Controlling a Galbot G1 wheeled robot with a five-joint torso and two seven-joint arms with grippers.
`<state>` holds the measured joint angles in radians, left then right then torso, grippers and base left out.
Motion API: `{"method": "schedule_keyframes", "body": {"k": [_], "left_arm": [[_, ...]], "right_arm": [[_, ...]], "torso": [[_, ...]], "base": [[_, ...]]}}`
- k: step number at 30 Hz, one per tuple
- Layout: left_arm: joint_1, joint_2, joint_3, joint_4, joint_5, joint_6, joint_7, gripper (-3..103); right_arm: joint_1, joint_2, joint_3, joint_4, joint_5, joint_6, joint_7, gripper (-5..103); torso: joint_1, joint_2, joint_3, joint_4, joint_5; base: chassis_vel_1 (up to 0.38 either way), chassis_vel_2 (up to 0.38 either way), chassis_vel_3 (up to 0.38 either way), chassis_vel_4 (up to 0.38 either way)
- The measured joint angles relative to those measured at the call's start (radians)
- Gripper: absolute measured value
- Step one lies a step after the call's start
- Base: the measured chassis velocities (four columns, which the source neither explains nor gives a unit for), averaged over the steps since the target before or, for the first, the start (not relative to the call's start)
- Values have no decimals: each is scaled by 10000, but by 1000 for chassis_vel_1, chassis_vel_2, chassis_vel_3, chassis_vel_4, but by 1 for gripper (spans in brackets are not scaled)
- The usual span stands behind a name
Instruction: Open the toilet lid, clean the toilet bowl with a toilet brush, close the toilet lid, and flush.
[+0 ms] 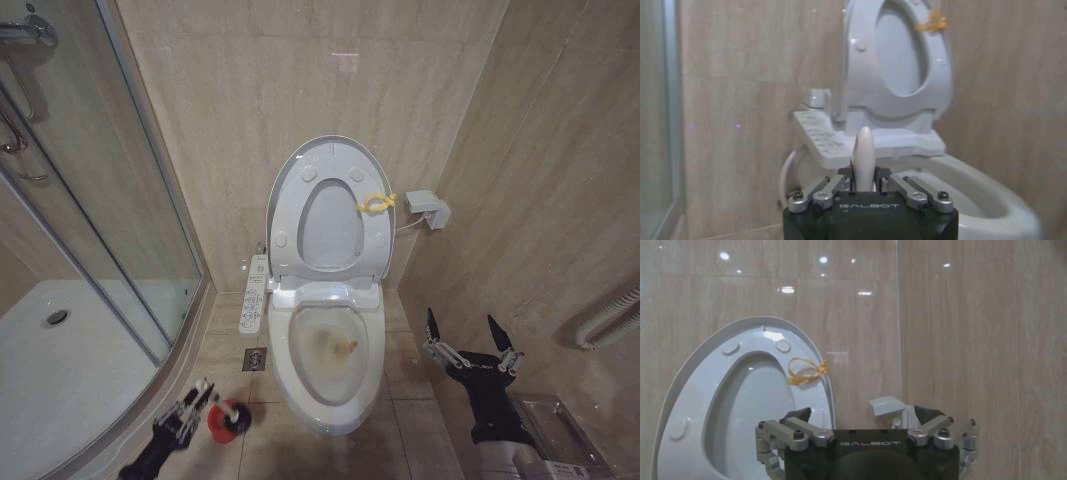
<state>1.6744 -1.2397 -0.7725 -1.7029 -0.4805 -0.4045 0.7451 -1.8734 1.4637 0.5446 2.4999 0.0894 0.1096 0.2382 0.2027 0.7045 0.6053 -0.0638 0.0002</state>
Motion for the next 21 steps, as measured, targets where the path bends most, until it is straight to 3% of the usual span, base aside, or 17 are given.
{"method": "schedule_keyframes", "body": {"k": [5,9,15,21], "left_arm": [[495,-227,-150,-316,-100,-196,795,20],[821,-483,-189,-508,-253,-445,2037,20],[1056,-579,-8,-988,-320,-495,2817,20],[1109,-509,160,-1723,-465,-145,3443,20]], "right_arm": [[1,0,0,0,0,1,0,100],[0,0,0,0,0,0,-1,100],[0,0,-1,0,0,0,0,100],[0,0,0,0,0,0,0,100]], "torso": [[0,0,0,-3,-1],[0,0,0,-3,-1],[1,0,0,-2,-1],[2,0,0,-3,-1]], "base": [[0,0,0,0],[0,0,0,0],[0,0,0,0],[0,0,0,0]]}}
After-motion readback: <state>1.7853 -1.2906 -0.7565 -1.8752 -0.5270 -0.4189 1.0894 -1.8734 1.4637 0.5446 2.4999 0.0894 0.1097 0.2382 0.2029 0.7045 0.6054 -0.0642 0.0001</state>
